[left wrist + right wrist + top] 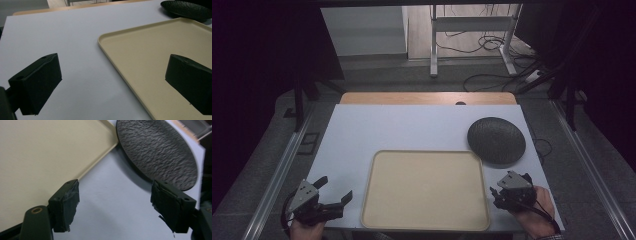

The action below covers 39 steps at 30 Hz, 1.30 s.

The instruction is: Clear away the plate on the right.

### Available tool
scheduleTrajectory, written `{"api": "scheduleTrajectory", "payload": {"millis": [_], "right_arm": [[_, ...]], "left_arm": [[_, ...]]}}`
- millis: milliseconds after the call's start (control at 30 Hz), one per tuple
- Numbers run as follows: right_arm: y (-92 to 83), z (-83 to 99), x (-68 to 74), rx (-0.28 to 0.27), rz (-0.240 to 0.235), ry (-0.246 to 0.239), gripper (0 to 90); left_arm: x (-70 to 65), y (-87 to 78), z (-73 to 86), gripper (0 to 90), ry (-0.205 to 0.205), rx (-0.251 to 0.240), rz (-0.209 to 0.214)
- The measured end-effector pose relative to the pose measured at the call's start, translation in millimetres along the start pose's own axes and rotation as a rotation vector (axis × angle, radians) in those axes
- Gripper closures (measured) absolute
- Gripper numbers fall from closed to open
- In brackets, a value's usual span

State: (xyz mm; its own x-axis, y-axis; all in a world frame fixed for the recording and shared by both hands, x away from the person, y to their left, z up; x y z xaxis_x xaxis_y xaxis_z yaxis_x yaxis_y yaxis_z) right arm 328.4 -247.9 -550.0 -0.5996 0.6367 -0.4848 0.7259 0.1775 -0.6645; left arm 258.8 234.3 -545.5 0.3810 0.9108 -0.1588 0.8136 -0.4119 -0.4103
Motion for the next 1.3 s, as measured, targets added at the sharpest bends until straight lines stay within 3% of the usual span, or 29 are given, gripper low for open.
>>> {"api": "scheduleTrajectory", "payload": {"millis": [233,467,500,533,733,767,833,867,1133,1167,1300], "right_arm": [[8.4,-2.4,-6.1,0.026,0.034,-0.065,26.5],[21.2,-4.8,-14.6,0.075,0.105,-0.193,29.9],[21.2,-4.8,-14.6,0.075,0.105,-0.193,29.9],[25.3,-4.5,-16.3,0.092,0.127,-0.244,31.2],[33.4,-5.3,-17.7,0.11,0.156,-0.308,34.6],[37.1,-6.1,-18.9,0.121,0.175,-0.341,36.3],[38.4,-6.7,-19.4,0.121,0.183,-0.356,37.4],[41.4,-8.7,-20.4,0.127,0.206,-0.399,40.1],[51.4,-13.7,-21.3,0.139,0.256,-0.496,44.8],[54.3,-14.1,-22.5,0.152,0.273,-0.544,45.8],[59.4,-13.1,-21.9,0.165,0.29,-0.596,47.3]], "left_arm": [[-0.4,0.1,0.1,0.3,0.009,0.002,-0.003],[-0.3,0.5,0.1,0.3,0.017,0.005,-0.009],[-0.3,0.5,0.1,0.3,0.017,0.005,-0.009],[-0.5,0.3,-0.3,0.4,0.02,0.003,-0.009],[-3.3,-0.4,-2.2,0.4,0.048,-0.005,-0.006],[-4.2,-0.1,-2.3,0.4,0.056,-0.005,-0.007],[-4.3,0.1,-2.2,0.4,0.059,-0.004,-0.008],[-4.3,0.2,-2.0,0.3,0.062,-0.002,-0.009],[-3.8,0.4,-1.9,0.3,0.063,-0.001,-0.011],[-3.7,0.4,-1.7,0.3,0.065,0.0,-0.012],[-3.7,0.6,-1.3,0.3,0.066,0.003,-0.014]]}}
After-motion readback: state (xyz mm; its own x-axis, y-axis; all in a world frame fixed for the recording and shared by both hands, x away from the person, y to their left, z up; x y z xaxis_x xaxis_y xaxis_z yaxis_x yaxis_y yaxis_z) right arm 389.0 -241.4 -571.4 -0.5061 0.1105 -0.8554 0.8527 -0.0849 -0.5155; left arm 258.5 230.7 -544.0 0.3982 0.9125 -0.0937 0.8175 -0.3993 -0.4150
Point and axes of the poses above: each handheld gripper's, and its own axes: y roughly forward along the jaws, z roughly out of its underside, x roughly to its left, the point moved 10 cm from there along y, roughly forward along the jaws, and after that the axes turned 5 degrees about -y, right-handed, at the moved point
